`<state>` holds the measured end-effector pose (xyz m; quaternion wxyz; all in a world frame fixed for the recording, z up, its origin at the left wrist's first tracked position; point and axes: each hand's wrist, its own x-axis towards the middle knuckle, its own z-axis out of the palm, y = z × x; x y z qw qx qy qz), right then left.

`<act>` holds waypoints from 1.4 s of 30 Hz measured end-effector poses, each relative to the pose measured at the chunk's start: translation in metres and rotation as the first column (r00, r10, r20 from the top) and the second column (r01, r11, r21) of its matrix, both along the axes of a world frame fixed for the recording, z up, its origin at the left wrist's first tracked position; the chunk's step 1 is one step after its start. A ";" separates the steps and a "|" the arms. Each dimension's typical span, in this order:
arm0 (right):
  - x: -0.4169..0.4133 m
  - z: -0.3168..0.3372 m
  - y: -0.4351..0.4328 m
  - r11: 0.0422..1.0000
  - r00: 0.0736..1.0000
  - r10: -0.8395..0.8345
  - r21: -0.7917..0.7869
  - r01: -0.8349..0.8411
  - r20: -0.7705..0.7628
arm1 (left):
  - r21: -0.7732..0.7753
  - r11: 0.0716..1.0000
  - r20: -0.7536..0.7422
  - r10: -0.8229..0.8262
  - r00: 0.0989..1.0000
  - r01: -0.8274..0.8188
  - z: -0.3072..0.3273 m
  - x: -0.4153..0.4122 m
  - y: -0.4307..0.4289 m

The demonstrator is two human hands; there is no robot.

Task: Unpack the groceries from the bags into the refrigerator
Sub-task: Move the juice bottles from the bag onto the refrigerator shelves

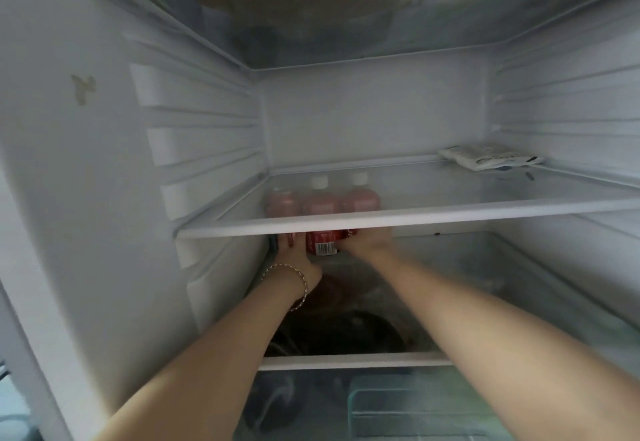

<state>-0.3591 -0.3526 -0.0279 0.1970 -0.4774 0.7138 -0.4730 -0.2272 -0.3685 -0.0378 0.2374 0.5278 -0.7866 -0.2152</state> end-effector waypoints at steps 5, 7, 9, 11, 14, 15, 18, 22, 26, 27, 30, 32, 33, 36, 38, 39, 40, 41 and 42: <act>0.004 -0.023 -0.025 0.980 0.969 -0.144 -0.103 0.167 0.200 | 0.027 1.000 0.026 0.005 1.000 -0.005 -0.006 -0.001 0.002; 0.007 -0.022 -0.032 0.957 0.908 -0.217 -0.105 0.270 0.358 | 0.039 0.999 0.035 0.010 0.999 -0.011 -0.008 -0.001 0.000; 0.007 -0.024 -0.035 0.952 0.918 -0.272 -0.059 0.300 0.290 | 0.041 0.999 0.051 0.009 0.999 -0.011 -0.009 -0.002 -0.001; 0.007 -0.023 -0.033 0.982 0.972 -0.183 -0.010 0.186 0.146 | 0.046 0.999 0.073 0.009 0.997 -0.012 -0.010 -0.001 -0.002; 0.008 -0.022 -0.016 0.995 0.971 -0.038 0.080 0.059 -0.236 | 0.043 0.998 0.141 0.032 0.990 -0.038 -0.012 -0.001 -0.005; 0.009 -0.019 -0.006 0.998 0.971 -0.003 0.065 0.019 -0.238 | 0.043 0.998 0.170 0.044 0.984 -0.052 -0.010 -0.002 -0.004; 0.013 -0.008 0.030 0.995 0.954 0.083 0.074 -0.065 -0.289 | -0.060 0.996 0.330 0.088 0.940 -0.073 0.002 -0.001 0.010; 0.031 0.011 0.077 0.933 0.857 0.308 0.308 -0.186 -0.413 | -0.172 0.984 0.359 0.106 0.927 -0.046 0.027 0.011 0.052; 0.057 0.026 0.124 0.877 0.743 0.467 0.360 -0.319 -0.480 | -0.169 0.985 0.490 0.103 0.866 -0.022 0.044 0.042 0.120; 0.066 0.028 0.137 0.858 0.710 0.507 0.370 -0.357 -0.488 | -0.124 0.990 0.520 0.116 0.846 -0.060 0.045 0.053 0.140; 0.095 0.032 0.176 0.784 0.597 0.621 0.401 -0.474 -0.508 | -0.002 0.976 0.547 0.184 0.816 -0.219 0.040 0.090 0.190; 0.119 0.030 0.206 0.690 0.481 0.719 0.431 -0.582 -0.501 | 0.050 0.934 0.511 0.281 0.812 -0.355 0.032 0.121 0.226; 0.131 0.028 0.219 0.641 0.424 0.758 0.447 -0.623 -0.496 | 0.072 0.909 0.493 0.325 0.807 -0.410 0.028 0.135 0.242; 0.178 0.017 0.262 0.483 0.232 0.848 0.515 -0.708 -0.476 | 0.174 0.814 0.496 0.414 0.763 -0.555 0.011 0.183 0.305; 0.218 0.005 0.295 0.367 0.100 0.889 0.566 -0.738 -0.447 | 0.177 0.752 0.544 0.463 0.700 -0.635 0.002 0.214 0.360; 0.237 -0.001 0.314 0.315 0.042 0.899 0.577 -0.753 -0.436 | 0.175 0.714 0.543 0.504 0.671 -0.678 -0.001 0.226 0.387; 0.255 -0.006 0.336 0.269 -0.017 0.900 0.585 -0.765 -0.436 | 0.167 0.675 0.548 0.543 0.637 -0.719 -0.005 0.239 0.417; 0.273 -0.010 0.359 0.222 -0.076 0.892 0.579 -0.785 -0.445 | 0.146 0.641 0.558 0.576 0.598 -0.754 -0.010 0.250 0.447; 0.292 -0.014 0.387 0.168 -0.141 0.877 0.567 -0.806 -0.460 | 0.128 0.596 0.556 0.618 0.555 -0.793 -0.015 0.263 0.483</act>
